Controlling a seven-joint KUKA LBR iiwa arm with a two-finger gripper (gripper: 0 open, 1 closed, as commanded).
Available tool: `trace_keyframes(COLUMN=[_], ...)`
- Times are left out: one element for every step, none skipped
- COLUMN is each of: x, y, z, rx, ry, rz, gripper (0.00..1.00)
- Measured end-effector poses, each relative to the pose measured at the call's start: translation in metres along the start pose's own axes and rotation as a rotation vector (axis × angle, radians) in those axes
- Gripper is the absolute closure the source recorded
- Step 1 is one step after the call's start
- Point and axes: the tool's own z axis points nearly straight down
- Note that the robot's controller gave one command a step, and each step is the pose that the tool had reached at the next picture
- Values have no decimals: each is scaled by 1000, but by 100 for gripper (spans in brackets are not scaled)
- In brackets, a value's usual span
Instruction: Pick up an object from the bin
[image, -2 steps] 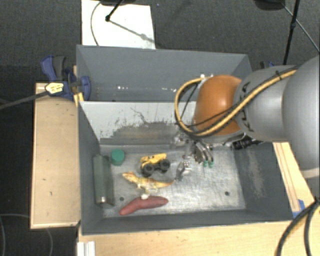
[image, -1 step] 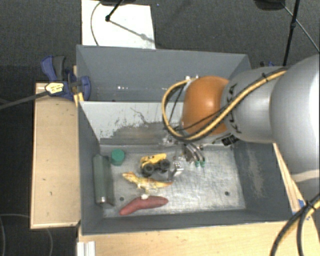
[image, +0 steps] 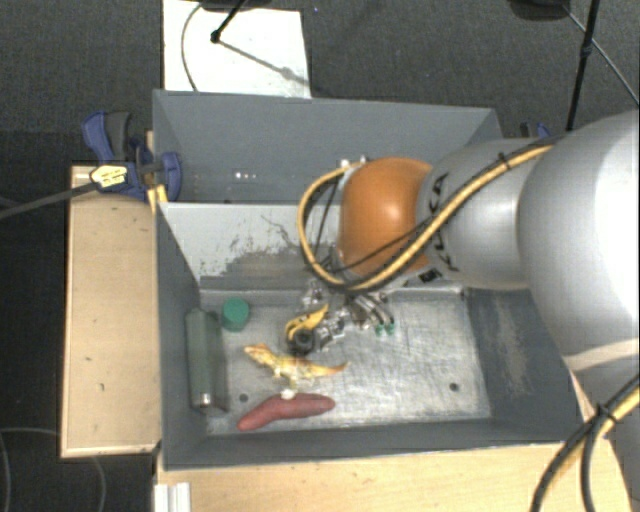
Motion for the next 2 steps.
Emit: trace_keyframes(x=[0, 6], y=[0, 14], z=[0, -170], rx=[0, 1], ry=[0, -3], rz=[0, 4], gripper=[100, 100])
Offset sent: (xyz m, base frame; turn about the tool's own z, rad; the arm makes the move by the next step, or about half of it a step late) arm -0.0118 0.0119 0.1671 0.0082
